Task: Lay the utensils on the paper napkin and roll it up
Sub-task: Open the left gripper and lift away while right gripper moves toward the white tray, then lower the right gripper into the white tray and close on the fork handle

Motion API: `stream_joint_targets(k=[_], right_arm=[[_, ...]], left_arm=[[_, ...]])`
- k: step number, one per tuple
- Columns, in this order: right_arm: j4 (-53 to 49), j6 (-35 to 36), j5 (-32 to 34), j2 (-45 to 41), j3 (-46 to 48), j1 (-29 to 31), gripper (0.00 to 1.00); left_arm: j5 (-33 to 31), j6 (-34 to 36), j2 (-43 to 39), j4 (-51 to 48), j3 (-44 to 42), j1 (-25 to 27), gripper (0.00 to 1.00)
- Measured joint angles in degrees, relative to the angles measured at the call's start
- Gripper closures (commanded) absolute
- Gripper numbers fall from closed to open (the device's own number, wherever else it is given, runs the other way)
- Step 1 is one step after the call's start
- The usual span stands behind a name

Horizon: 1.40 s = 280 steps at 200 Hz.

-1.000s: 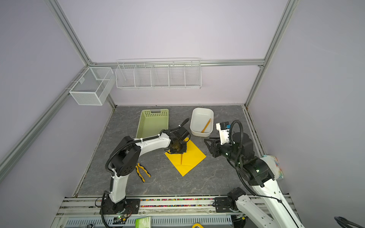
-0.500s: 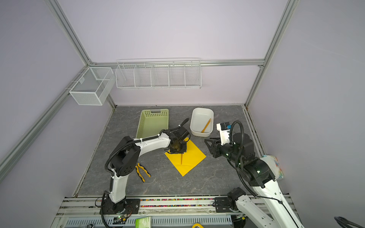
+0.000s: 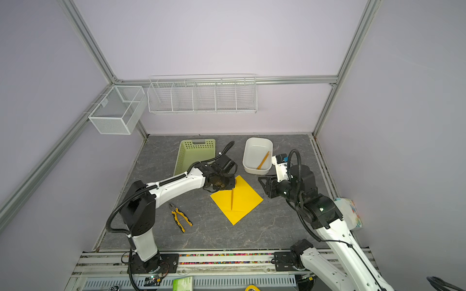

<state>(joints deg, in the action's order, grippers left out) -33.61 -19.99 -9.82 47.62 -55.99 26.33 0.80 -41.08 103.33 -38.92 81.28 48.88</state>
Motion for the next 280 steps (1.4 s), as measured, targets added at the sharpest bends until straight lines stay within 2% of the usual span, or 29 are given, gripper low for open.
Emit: stream_joint_targets(k=[40,84,116,151,199,280], right_arm=[[-0.4,-1.8,3.2,7.7,-2.5,0.0,0.55],[-2.5,-4.5,7.3,18.8,-9.4,-0.4,0.55],[-4.3,-5.4,7.8,28.7,-15.1,-0.9,0.64],[-6.7,-6.2,9.2,38.7,-21.6,-1.8,0.68],[-8.3,-6.5,14.2,49.4,-29.3,-3.4,0.71],[-11.1,-10.9,18.2,67.5,-43.1,-9.1,0.73]], left_arm=[[-0.5,1.6,-8.9,0.0,-4.3,-3.5,0.81],[-1.7,4.6,-17.9,-0.4,-8.5,-8.2,0.82],[0.1,7.6,-21.9,-0.4,-10.1,-12.9,0.83],[5.0,10.5,-22.3,-0.4,-10.4,-21.2,0.83],[9.2,15.1,-21.6,-0.9,-9.7,-26.5,0.84],[13.2,24.5,-16.1,-0.7,-6.9,-30.3,0.86]])
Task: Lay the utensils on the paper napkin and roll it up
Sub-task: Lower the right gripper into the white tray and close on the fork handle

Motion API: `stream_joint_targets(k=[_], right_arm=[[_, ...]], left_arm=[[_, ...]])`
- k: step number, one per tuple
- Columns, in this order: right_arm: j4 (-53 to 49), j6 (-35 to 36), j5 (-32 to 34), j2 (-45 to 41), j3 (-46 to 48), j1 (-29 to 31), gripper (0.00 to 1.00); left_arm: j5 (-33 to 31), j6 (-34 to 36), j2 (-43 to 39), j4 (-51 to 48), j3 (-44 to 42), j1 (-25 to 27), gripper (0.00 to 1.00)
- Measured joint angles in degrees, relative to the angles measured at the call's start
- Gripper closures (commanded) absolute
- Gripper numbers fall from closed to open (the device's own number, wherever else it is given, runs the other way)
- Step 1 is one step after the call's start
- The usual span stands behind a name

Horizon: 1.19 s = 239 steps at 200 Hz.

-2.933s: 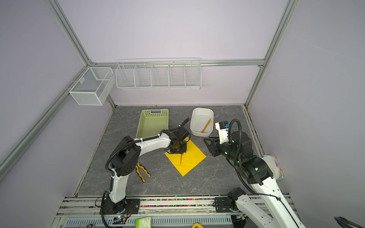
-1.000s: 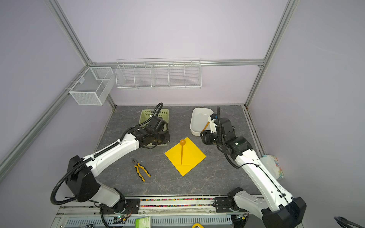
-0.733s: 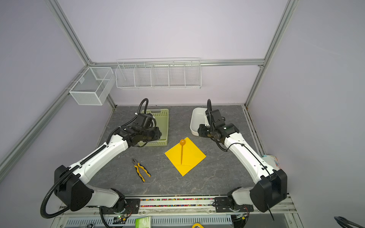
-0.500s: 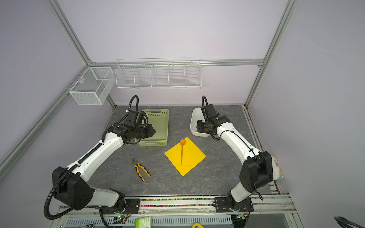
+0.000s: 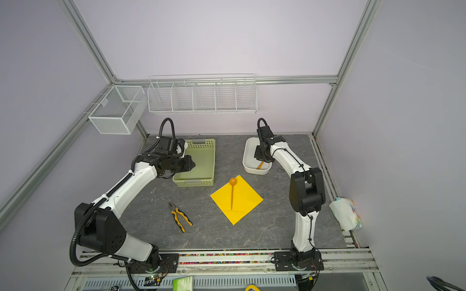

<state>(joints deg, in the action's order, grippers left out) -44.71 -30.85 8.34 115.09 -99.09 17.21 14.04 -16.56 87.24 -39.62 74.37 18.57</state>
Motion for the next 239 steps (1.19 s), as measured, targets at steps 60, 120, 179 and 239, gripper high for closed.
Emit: stream_joint_targets(k=[60,120,179,239], right_arm=[[-2.7,-0.9,-0.4,12.8,-11.2,-2.2,0.72],[-6.9,-0.9,1.3,20.1,-19.3,-2.2,0.67],[-7.8,-0.9,1.7,23.5,-21.0,-2.2,0.71],[-7.3,-2.3,2.1,24.5,-21.8,-2.2,0.86]], left_arm=[[4.2,1.6,3.1,1.8,0.0,-1.9,0.88],[6.9,1.2,4.9,3.9,0.0,-3.9,0.89],[9.1,0.0,5.7,5.3,-0.1,-6.9,0.92],[9.9,-0.4,5.7,5.5,-0.7,-7.3,0.94]])
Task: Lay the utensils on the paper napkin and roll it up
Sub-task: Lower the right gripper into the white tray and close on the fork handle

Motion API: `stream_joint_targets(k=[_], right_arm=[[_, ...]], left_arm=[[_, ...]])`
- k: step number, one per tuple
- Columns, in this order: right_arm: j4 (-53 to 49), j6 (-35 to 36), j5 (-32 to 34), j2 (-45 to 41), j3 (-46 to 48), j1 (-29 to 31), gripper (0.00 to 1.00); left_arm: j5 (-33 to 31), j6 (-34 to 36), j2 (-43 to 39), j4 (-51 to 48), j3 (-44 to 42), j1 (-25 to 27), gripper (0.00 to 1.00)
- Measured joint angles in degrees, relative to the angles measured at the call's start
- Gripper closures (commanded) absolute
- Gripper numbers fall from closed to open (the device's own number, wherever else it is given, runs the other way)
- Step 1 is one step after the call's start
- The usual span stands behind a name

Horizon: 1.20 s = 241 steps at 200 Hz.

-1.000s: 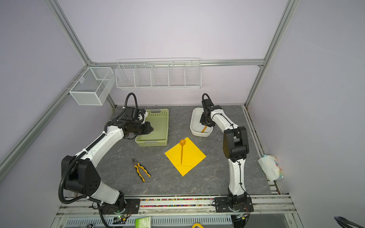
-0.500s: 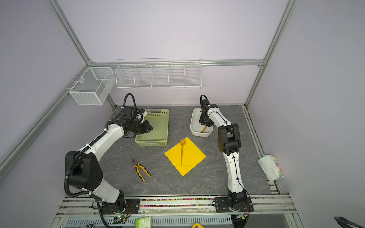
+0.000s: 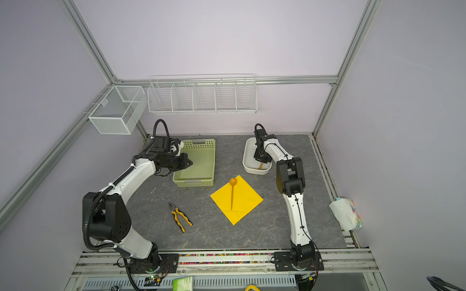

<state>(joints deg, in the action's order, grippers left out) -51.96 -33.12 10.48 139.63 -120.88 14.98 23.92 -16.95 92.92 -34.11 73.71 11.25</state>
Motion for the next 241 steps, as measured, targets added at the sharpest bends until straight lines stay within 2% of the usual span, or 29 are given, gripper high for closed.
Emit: stream_joint_targets(k=[64,152,177,241], right_arm=[[2.4,-1.6,-0.9,0.2,-2.3,0.0,0.92],[9.5,-5.2,-3.5,0.8,-3.0,0.0,0.93],[11.2,-6.3,-4.3,2.1,-3.1,0.0,0.86],[11.3,-6.9,-4.0,4.2,-5.7,0.0,0.79]], left_arm=[[0.0,-0.2,0.0,0.6,-0.1,0.0,0.95],[0.0,-0.2,0.2,0.9,-0.6,0.0,0.95],[0.0,-0.2,0.2,0.9,-0.8,0.0,0.95],[0.0,-0.2,0.2,1.2,-1.0,0.0,0.95]])
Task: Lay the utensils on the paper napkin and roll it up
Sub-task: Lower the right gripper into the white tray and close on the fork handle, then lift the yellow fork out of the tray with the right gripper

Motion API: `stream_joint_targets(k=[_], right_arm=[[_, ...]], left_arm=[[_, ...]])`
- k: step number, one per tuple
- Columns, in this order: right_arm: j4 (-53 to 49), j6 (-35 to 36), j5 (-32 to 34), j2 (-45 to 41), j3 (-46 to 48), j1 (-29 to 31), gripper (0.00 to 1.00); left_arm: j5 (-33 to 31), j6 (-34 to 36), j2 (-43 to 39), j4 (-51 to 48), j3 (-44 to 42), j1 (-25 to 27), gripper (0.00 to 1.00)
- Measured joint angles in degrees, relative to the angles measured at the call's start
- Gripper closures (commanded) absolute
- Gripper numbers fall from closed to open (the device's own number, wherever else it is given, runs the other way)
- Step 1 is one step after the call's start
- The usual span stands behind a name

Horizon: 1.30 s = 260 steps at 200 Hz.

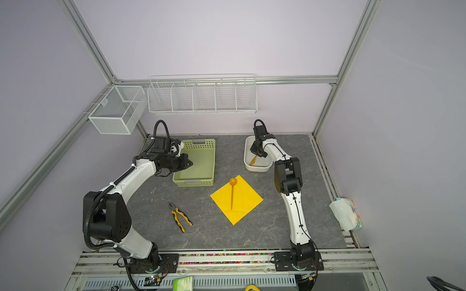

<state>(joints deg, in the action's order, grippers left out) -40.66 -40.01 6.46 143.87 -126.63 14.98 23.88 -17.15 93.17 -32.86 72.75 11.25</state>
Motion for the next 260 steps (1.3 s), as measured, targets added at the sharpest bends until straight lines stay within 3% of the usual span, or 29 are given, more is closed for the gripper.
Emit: stream_joint_targets(k=[121,260], right_arm=[[-1.7,1.0,0.8,-0.1,-0.1,0.1,0.91],[-2.0,2.5,3.9,-9.3,3.7,0.1,0.92]], left_arm=[[0.0,-0.2,0.0,0.0,0.0,0.0,0.95],[0.3,-0.4,0.1,0.0,0.0,0.0,0.95]])
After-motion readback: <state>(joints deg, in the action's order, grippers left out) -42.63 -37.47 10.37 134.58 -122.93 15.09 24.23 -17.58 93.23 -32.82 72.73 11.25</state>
